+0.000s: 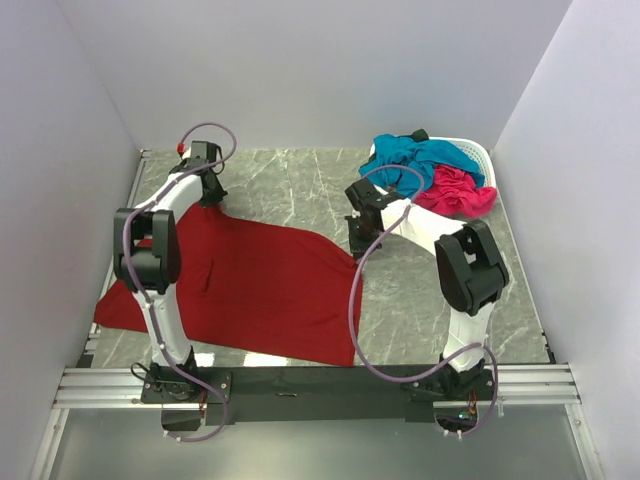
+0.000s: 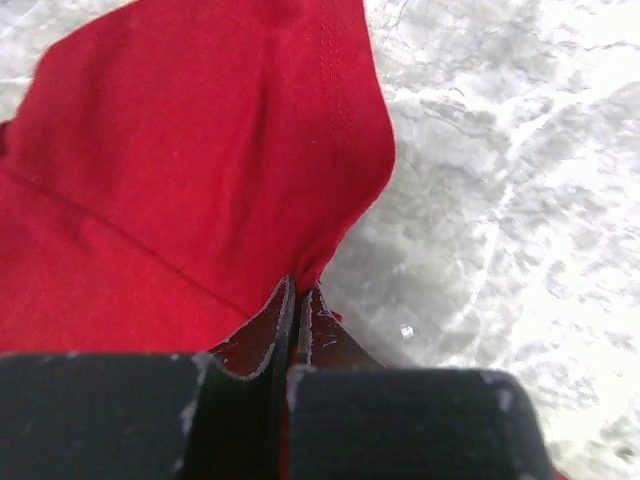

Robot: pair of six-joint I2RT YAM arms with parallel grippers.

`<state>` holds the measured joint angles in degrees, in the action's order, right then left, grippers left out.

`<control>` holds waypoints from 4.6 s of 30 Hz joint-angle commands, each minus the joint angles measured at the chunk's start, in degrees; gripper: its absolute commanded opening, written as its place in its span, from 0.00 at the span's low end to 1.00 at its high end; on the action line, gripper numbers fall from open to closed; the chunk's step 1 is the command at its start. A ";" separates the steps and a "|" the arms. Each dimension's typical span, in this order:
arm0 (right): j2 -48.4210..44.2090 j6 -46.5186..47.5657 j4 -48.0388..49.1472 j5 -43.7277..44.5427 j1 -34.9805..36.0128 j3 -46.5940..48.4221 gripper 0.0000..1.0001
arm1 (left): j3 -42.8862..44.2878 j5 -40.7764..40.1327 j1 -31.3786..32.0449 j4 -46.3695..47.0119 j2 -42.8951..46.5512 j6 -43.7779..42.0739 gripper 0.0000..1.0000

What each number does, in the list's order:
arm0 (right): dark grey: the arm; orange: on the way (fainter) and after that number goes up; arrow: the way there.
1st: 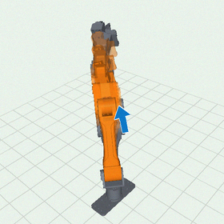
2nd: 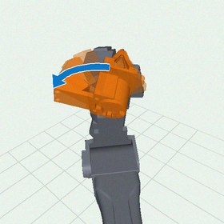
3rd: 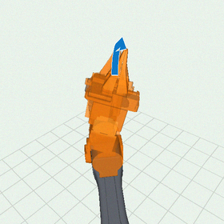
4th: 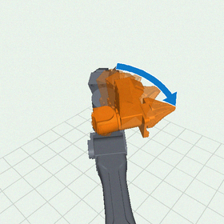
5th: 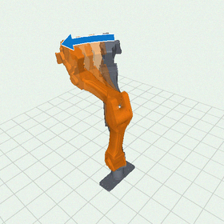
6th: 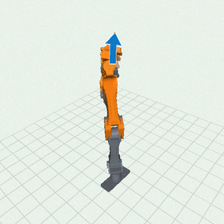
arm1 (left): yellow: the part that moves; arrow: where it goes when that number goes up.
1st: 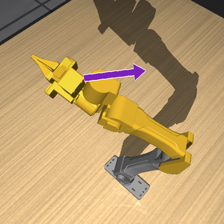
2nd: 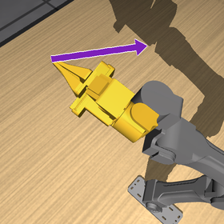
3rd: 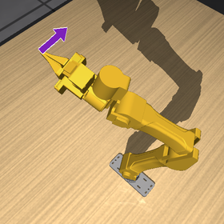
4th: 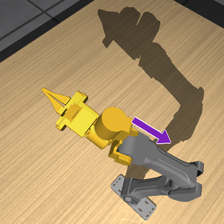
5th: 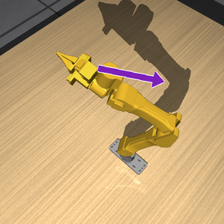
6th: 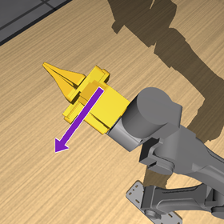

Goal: Fold and stack the t-shirts
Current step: Fold the tshirt

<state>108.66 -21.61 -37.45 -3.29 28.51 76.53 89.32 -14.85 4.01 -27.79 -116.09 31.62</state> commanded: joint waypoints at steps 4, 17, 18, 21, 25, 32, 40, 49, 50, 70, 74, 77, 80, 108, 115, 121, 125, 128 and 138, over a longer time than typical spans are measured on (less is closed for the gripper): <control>-5.74 -0.10 -2.97 5.13 1.02 0.28 0.00 | -6.86 0.00 -0.93 4.32 9.38 2.49 0.00; -10.13 0.95 -5.00 5.22 5.85 -2.79 0.00 | -24.18 -3.52 -3.92 6.96 25.20 1.35 0.00; -10.92 0.95 -5.17 5.31 6.20 -3.57 0.00 | -24.97 -3.78 -5.23 6.96 26.08 1.17 0.00; -12.33 0.51 -5.61 6.10 7.61 -5.25 0.00 | -27.70 -4.57 -5.86 6.87 29.60 0.64 0.00; -14.18 -0.63 -6.58 7.42 9.02 -7.45 0.00 | -32.01 -4.49 -6.47 6.87 32.59 0.29 0.00; -17.16 -2.04 -8.16 7.68 11.39 -9.82 0.00 | -37.72 -5.45 -7.17 6.79 37.60 0.29 0.00; -17.61 -4.14 -8.78 7.33 14.90 -12.02 0.00 | -42.73 -7.38 -8.58 5.56 42.70 0.46 0.00; -17.69 -5.99 -9.75 7.86 17.63 -13.51 0.00 | -46.43 -7.30 -9.19 3.10 47.36 0.99 0.00; -17.61 -6.08 -9.83 8.03 17.72 -13.60 0.00 | -46.43 -7.04 -9.20 3.01 47.88 1.08 0.00; -23.57 -7.66 -14.67 10.14 19.65 -13.35 0.43 | -45.03 -5.80 -10.16 -5.34 54.92 5.12 0.68; -23.15 -7.05 -13.09 9.80 19.56 -11.41 0.45 | -41.52 -4.66 -10.25 -2.72 53.00 5.03 0.71; -19.99 -6.35 -10.46 7.87 19.56 -9.39 0.45 | -37.31 -3.69 -10.25 -0.08 47.04 4.86 0.71; -16.74 -5.82 -8.69 6.46 19.48 -7.11 0.44 | -33.18 -4.31 -10.34 2.29 40.45 3.28 0.70; -8.73 -4.15 -5.09 2.15 19.04 -3.06 0.43 | -15.75 1.93 -7.00 1.69 13.88 -6.39 0.64; -9.08 -4.32 -5.00 2.23 19.04 -3.58 0.43 | -16.01 0.97 -7.00 1.33 13.96 -6.65 0.28; -8.82 -3.97 -5.00 2.23 18.95 -3.41 0.43 | -16.72 -0.61 -7.35 -0.33 15.89 -7.80 0.01; -8.47 -3.53 -5.00 2.23 18.86 -3.23 0.42 | -18.56 -0.79 -10.24 -1.47 21.25 -7.54 0.00; -7.68 -3.01 -5.17 2.06 18.95 -2.79 0.42 | -21.20 -0.97 -13.06 -2.61 25.73 -7.97 0.00; -5.57 -0.90 -6.67 2.23 18.86 0.46 0.42 | -31.31 -7.12 -18.07 -4.20 36.72 -8.68 0.01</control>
<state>102.50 -24.10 -43.97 -1.37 47.59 73.76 59.33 -18.59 -12.69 -31.05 -81.76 23.64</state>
